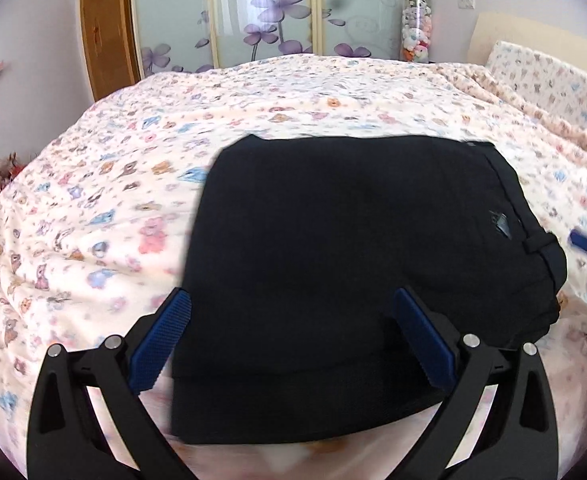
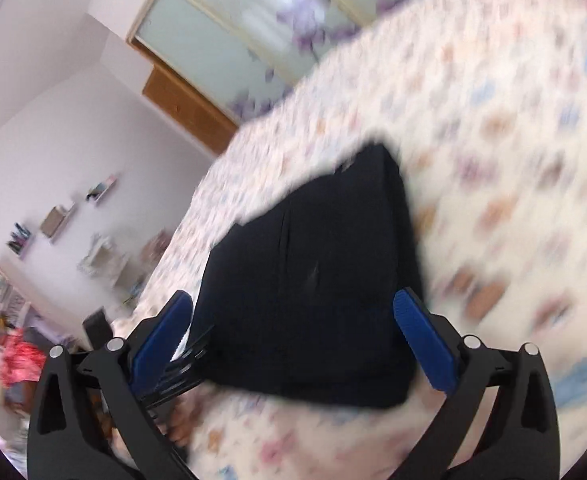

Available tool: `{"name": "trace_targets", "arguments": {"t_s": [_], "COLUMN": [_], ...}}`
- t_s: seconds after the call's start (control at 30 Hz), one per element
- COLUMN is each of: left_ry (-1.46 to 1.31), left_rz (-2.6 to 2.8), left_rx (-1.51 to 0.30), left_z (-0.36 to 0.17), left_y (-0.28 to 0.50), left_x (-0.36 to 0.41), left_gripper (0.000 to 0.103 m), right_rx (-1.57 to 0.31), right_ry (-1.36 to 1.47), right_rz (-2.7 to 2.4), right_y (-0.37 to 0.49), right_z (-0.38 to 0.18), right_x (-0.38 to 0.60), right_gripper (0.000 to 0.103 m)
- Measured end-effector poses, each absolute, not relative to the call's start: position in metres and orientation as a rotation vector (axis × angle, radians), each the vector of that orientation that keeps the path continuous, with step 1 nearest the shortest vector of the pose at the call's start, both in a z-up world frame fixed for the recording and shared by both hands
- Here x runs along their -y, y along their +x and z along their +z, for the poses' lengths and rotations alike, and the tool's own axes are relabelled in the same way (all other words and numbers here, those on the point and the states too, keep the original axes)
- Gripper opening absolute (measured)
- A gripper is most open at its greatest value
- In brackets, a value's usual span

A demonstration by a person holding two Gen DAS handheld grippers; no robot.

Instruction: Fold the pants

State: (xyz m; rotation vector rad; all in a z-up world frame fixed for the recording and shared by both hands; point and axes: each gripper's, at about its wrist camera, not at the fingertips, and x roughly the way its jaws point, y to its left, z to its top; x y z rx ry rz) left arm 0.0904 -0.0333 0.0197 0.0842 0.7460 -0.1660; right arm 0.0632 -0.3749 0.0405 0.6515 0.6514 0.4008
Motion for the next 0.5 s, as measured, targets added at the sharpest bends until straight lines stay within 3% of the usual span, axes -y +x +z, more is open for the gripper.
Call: {"name": "trace_targets", "arguments": {"t_s": [0.23,0.5], "left_ry": [0.029,0.142], "left_rz": [-0.1,0.017], "left_rx": [-0.761,-0.724], "left_z": [0.034,0.034], "left_y": [0.11,0.121], "left_x": [-0.018,-0.015], "left_gripper": [0.101,0.101], "right_rx": [-0.727,-0.831], "right_ry": [0.724,0.647], "right_rz": [0.388,0.351], "right_y": [0.1,0.123], "right_z": [0.028,0.004], "right_x": [0.396,0.381], "right_gripper": [0.093,0.093]}}
